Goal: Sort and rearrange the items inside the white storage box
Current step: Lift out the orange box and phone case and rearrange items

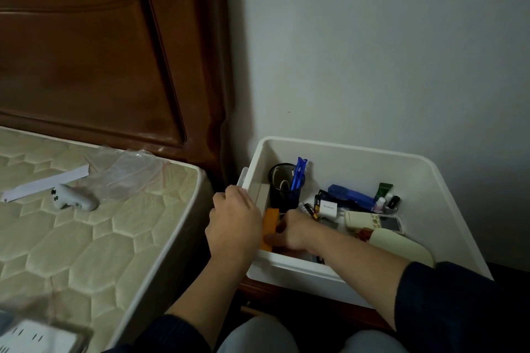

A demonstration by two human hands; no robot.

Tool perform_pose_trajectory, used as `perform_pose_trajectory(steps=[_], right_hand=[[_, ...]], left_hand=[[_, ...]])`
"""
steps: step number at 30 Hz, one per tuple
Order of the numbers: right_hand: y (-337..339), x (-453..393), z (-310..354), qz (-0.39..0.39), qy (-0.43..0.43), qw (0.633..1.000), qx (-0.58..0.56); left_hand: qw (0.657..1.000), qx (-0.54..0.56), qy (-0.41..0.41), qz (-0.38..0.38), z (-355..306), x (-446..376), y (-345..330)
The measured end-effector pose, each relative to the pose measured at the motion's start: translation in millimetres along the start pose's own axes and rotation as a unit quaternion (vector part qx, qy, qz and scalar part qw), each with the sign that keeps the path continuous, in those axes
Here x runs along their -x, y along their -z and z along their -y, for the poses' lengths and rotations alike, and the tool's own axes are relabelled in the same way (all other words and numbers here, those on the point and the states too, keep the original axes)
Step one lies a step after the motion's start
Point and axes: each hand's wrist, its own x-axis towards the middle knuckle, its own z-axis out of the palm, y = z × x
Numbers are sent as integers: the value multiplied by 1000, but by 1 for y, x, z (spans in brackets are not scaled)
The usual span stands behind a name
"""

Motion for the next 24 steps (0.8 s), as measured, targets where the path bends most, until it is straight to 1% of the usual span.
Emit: perform_pose_trajectory(steps=[4, 8, 10, 12, 13, 15, 16, 17, 19, 21, 22, 23, 24], right_hand=[[4, -2, -3, 0, 5, 1000, -24], [10, -3, -7, -11, -25, 998, -60], [15, -3, -5, -9, -53, 991, -125], [25, 4, -3, -5, -86, 974, -208], [34, 10, -4, -11, -85, 972, -220], [54, 21, -12, -47, -36, 979, -194], [66, 28, -19, -78, -6, 982, -171], [78, 36, -27, -119, 18, 981, -152], [99, 53, -44, -211, 39, 968, -131], [108, 69, -61, -279, 40, 953, -108], [107, 75, -69, -295, 42, 952, -76], [102, 80, -76, -290, 46, 955, -32], [96, 82, -82, -262, 52, 963, 16]], left_hand=[[1000, -15, -12, -13, 0, 1, -1], [997, -54, -42, -34, -1, 5, -2], [994, -93, -52, -40, -2, 8, -1], [989, -127, -53, -52, -3, 9, -1], [986, -142, -59, -61, -3, 10, -1], [978, -163, -96, -83, -5, 12, 0], [974, -167, -124, -90, -5, 13, 0], [970, -167, -154, -92, -5, 14, 0], [961, -159, -211, -77, -4, 16, 1], [949, -163, -269, -36, -3, 15, 2], [940, -170, -296, -2, -3, 13, 3], [930, -183, -316, 39, -3, 11, 3], [920, -201, -327, 83, -3, 8, 3]])
